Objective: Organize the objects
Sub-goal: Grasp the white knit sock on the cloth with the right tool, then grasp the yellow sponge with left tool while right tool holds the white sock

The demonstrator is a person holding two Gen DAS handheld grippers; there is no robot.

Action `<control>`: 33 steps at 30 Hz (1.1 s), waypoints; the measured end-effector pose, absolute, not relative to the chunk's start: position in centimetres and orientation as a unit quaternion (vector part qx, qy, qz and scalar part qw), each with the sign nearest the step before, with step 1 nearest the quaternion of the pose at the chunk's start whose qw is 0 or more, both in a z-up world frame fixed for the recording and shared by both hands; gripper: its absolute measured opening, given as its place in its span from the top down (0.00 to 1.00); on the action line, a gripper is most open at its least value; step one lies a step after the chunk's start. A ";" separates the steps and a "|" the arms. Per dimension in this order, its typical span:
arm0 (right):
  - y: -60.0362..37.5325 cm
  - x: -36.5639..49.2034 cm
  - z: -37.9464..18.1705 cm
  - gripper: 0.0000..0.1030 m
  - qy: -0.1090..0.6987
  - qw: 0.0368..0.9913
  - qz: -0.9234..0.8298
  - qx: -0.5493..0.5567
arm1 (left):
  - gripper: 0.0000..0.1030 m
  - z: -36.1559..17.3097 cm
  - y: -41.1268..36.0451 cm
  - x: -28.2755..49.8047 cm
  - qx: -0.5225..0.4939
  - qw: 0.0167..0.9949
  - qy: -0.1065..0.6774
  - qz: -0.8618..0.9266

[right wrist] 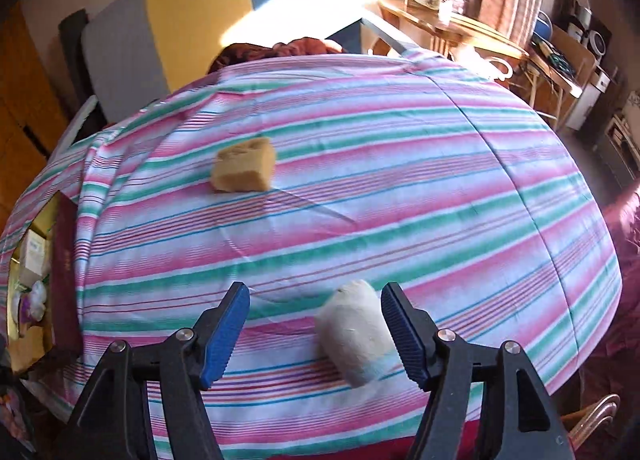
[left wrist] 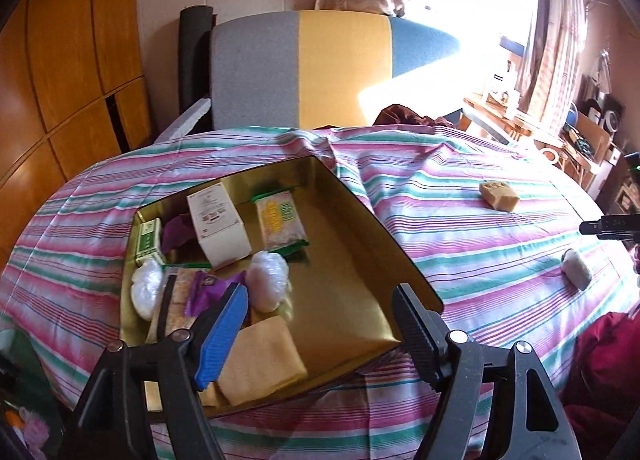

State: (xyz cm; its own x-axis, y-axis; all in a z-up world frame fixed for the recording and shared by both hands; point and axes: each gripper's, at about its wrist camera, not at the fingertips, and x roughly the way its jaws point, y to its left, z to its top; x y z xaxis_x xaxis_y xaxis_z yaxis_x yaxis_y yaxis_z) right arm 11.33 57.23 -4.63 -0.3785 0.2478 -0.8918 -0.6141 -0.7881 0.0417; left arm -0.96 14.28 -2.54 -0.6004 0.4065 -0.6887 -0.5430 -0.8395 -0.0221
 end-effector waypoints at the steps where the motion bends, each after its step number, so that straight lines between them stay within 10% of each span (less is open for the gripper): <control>1: 58.0 11.6 -5.3 0.31 0.189 0.274 0.798 -0.502 | 0.27 -2.5 14.9 -0.7 -0.358 0.273 0.100 0.887; 33: 59.5 10.0 -10.4 0.47 0.208 0.253 0.788 -0.522 | 0.19 -5.0 41.0 -4.5 -0.457 0.411 0.141 0.776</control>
